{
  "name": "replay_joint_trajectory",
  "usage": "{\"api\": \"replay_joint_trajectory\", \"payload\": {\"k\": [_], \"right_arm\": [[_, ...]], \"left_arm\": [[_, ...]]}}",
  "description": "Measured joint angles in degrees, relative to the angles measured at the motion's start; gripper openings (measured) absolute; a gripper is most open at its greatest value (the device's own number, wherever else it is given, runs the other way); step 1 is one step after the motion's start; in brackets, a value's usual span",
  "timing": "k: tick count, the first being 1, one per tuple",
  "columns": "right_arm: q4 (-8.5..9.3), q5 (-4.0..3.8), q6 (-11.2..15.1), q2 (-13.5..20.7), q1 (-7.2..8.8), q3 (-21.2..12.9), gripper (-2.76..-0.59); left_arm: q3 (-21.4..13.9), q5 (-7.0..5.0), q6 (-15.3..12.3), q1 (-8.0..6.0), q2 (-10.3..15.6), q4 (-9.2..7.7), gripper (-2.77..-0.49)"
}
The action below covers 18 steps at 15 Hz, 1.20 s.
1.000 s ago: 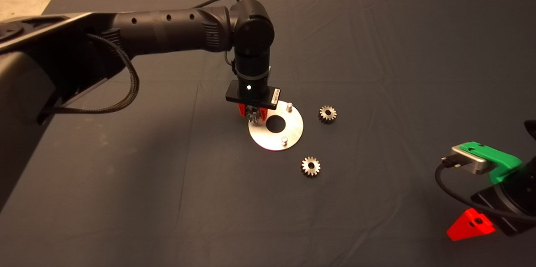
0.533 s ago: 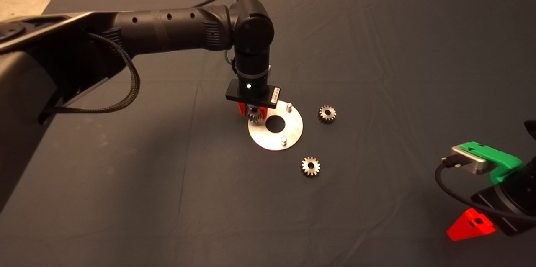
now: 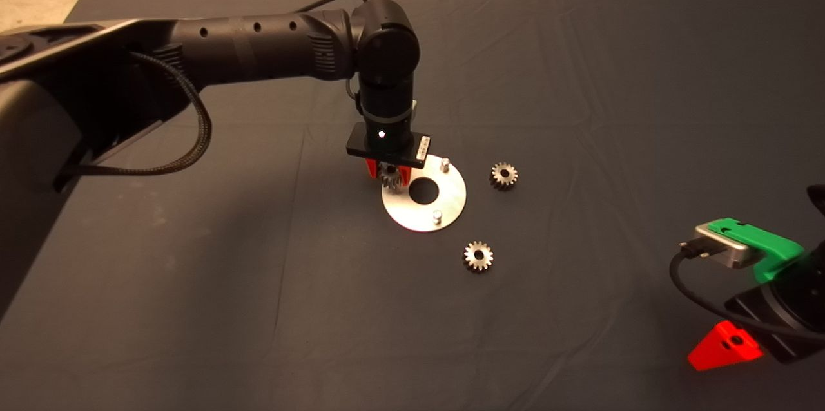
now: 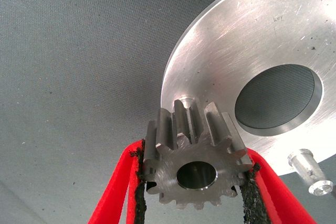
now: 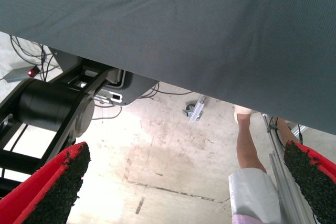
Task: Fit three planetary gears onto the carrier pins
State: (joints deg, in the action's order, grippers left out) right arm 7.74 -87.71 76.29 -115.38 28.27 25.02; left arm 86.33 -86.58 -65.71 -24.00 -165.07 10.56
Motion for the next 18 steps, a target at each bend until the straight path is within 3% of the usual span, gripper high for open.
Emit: {"api": "replay_joint_trajectory", "payload": {"k": [6, 12, 15, 18], "right_arm": [[0.0, 0.0, 0.0, 0.0, 0.0, 0.0, -0.61], [0.0, 0.0, 0.0, 0.0, 0.0, 0.0, -0.61], [0.0, 0.0, 0.0, 0.0, 0.0, 0.0, -0.61], [0.0, 0.0, 0.0, 0.0, 0.0, 0.0, -0.61]], "left_arm": [[-2.43, -0.44, -1.38, 0.02, 0.41, 0.35, -2.31], [-2.43, -0.46, -1.38, 0.02, 0.46, 0.41, -2.31], [-2.44, -0.41, -1.38, 0.02, 0.46, 2.83, -2.31], [-2.44, -0.44, -1.38, 0.02, 0.46, 2.94, -2.31]]}}
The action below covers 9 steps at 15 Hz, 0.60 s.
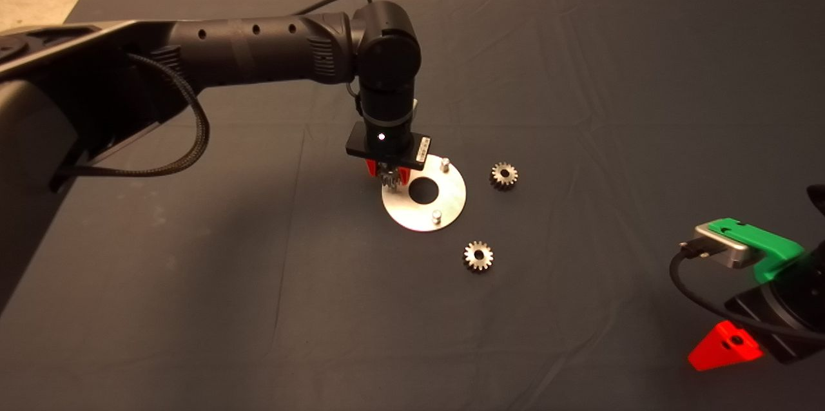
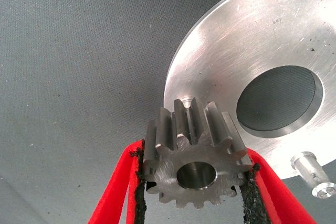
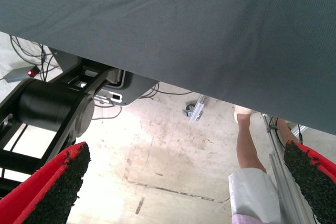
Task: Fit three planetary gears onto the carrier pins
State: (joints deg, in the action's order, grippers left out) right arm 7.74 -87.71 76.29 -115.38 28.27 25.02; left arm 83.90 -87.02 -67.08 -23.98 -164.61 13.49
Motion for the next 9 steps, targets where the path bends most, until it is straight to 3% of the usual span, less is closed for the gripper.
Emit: {"api": "replay_joint_trajectory", "payload": {"k": [9], "right_arm": [[0.0, 0.0, 0.0, 0.0, 0.0, 0.0, -0.61]], "left_arm": [[-0.33, -0.02, -0.02, 0.04, 0.01, 0.26, -2.31]]}}
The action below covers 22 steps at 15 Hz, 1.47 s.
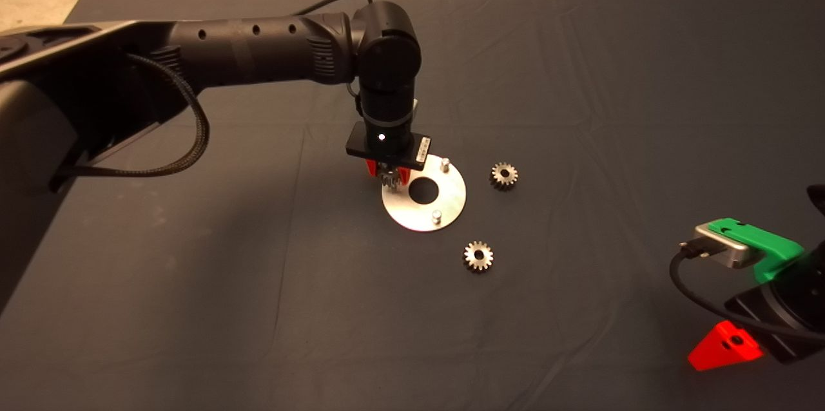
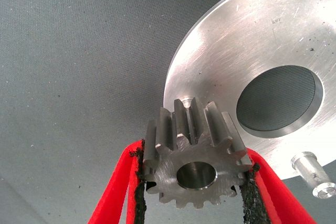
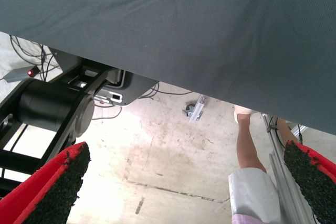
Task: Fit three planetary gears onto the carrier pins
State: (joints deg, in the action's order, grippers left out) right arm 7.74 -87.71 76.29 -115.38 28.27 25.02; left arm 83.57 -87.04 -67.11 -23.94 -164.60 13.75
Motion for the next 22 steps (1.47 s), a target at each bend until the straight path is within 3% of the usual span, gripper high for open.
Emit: {"api": "replay_joint_trajectory", "payload": {"k": [4, 11, 18, 22], "right_arm": [[0.0, 0.0, 0.0, 0.0, 0.0, 0.0, -0.61], [0.0, 0.0, 0.0, 0.01, 0.0, 0.0, -0.61], [0.0, 0.0, 0.0, 0.0, 0.0, 0.0, -0.61], [0.0, 0.0, 0.0, 0.0, 0.0, 0.0, -0.61]], "left_arm": [[-0.09, 0.11, -0.02, 0.77, -0.01, 0.59, -2.31], [-0.74, 0.07, -0.04, 0.79, 0.18, 0.88, -2.29], [-0.68, 0.16, 0.11, 0.77, 0.65, 0.8, -2.09], [-0.69, 0.02, 0.24, 0.52, 1.26, 0.6, -1.84]]}}
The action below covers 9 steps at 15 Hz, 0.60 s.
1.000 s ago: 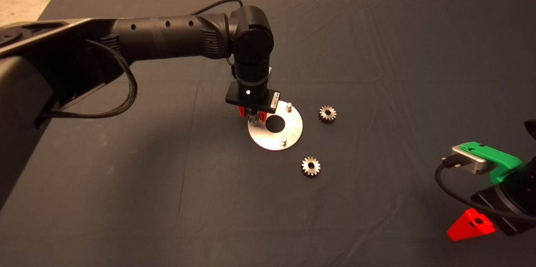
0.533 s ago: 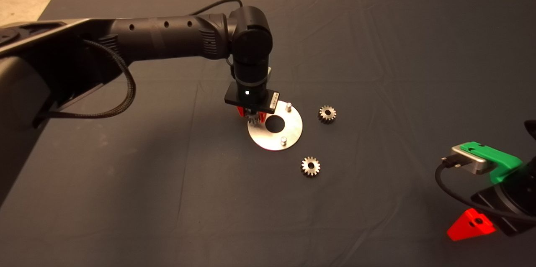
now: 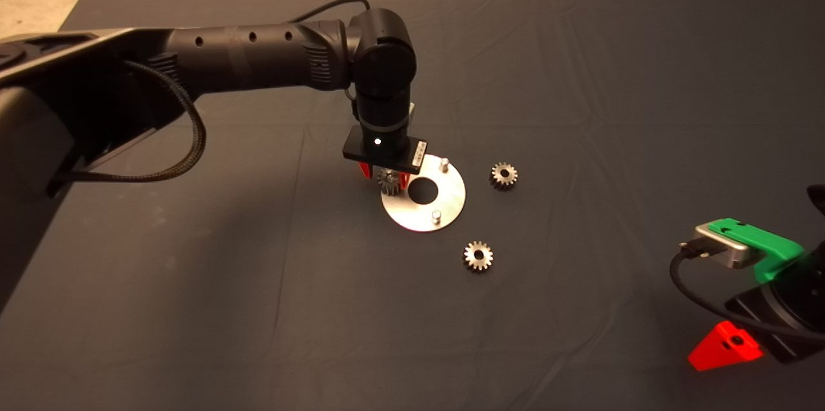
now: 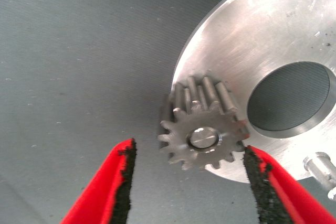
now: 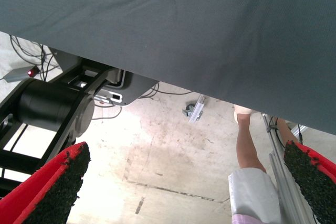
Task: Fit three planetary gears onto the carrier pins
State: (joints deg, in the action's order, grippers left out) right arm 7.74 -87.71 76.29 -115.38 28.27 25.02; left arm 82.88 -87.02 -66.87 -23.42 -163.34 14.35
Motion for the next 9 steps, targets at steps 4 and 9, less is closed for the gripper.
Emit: {"api": "replay_joint_trajectory", "payload": {"k": [4, 9], "right_arm": [[0.0, -0.02, 0.0, 0.01, 0.0, 0.0, -0.61], [0.0, 0.04, -1.34, -0.18, 0.0, 1.06, -0.61]], "left_arm": [[-1.53, 0.02, 0.28, -4.27, 3.8, -2.22, -1.64], [-11.69, -0.17, -0.53, -4.58, 8.05, -6.56, -1.39]]}}
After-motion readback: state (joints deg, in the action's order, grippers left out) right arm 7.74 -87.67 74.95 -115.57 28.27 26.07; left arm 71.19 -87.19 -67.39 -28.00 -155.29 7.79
